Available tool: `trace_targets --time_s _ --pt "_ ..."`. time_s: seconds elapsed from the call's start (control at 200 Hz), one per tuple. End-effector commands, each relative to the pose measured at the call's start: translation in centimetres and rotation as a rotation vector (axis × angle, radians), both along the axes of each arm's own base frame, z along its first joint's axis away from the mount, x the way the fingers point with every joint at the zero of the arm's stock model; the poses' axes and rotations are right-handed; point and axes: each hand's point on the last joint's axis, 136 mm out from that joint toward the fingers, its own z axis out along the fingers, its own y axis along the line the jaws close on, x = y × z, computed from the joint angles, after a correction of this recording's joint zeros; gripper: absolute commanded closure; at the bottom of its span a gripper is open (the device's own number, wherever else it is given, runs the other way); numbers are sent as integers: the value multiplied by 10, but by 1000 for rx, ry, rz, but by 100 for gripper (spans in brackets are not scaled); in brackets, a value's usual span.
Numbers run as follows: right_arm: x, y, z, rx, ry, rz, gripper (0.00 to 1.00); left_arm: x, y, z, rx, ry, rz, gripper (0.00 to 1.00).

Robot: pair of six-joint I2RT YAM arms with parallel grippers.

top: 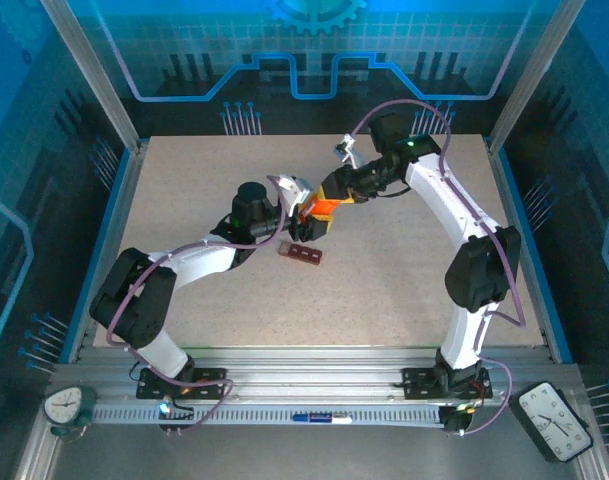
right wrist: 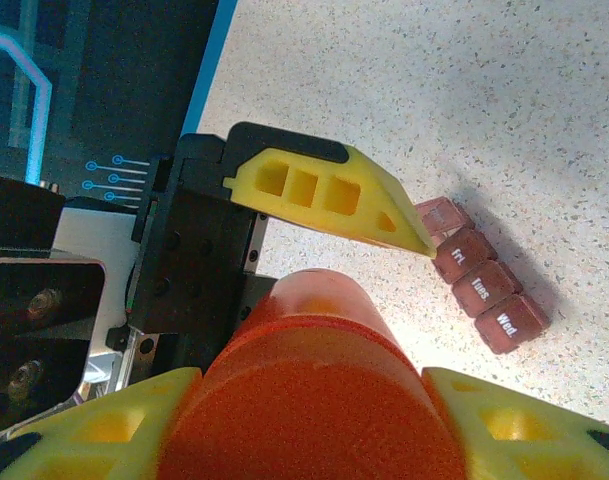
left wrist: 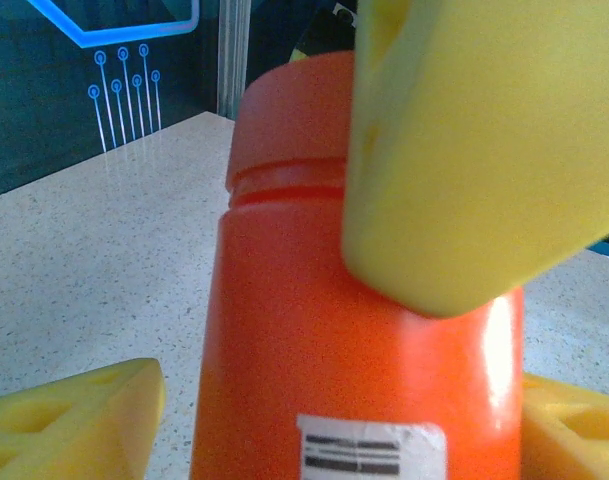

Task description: Sort the pills into containers

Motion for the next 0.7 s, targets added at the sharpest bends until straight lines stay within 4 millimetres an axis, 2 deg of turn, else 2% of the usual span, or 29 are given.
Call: trace_targets --time_s 0.0,0.275,0.485,0.55,0.62,0.695 --pt "-4 -2 18 54 -13 0 69 4 -3 6 -7 -14 -3 22" --pt "-3 -6 16 60 -10 -11 69 4 -4 7 -9 -3 -12 37" --pt "-4 -7 15 69 -9 -12 66 4 -5 14 -30 9 -14 62" --pt "-3 -8 17 75 -10 -18 60 4 -4 17 -38 12 -7 65" --pt "-2 -11 22 88 -18 -30 44 3 -3 22 -49 11 0 68" --pt "2 -19 32 111 -39 -66 33 2 -1 27 -56 4 10 68"
